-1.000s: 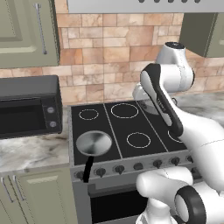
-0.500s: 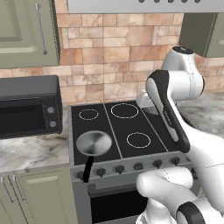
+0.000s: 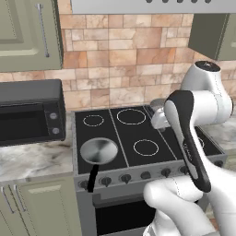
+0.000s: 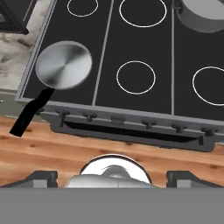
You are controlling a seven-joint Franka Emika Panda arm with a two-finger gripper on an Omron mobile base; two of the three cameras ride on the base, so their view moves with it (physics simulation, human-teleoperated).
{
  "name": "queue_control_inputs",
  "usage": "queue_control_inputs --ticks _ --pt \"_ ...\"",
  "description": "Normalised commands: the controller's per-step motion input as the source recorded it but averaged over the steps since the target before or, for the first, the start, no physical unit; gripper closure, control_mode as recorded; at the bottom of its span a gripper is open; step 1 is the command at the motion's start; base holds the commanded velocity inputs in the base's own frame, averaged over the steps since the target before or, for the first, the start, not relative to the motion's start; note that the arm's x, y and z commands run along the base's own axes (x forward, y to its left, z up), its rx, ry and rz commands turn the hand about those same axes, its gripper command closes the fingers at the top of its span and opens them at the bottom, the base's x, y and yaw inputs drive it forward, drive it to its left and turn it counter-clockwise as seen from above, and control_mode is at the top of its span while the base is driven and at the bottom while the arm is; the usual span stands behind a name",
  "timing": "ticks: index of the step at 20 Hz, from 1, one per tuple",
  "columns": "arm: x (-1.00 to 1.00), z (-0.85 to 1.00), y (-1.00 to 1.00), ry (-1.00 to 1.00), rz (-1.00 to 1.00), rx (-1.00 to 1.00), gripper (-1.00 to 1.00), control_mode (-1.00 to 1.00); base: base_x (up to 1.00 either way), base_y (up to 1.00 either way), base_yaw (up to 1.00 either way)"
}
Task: Move the pot and pan from the stove into the sink.
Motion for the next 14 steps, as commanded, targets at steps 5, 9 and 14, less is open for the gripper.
queue_control_inputs --ticks 5,9,14 --pt "-0.28 -0.24 0.27 -0.01 0.00 0.00 -1.00 -1.00 0.00 0.00 0.00" --pt "-0.01 -0.33 0.58 -0.03 -0.02 0.00 -1.00 -1.00 0.00 0.00 0.00" --pt "0.00 -0.34 0.67 -0.02 -0.07 0.00 -1.00 -1.00 0.00 0.00 0.00"
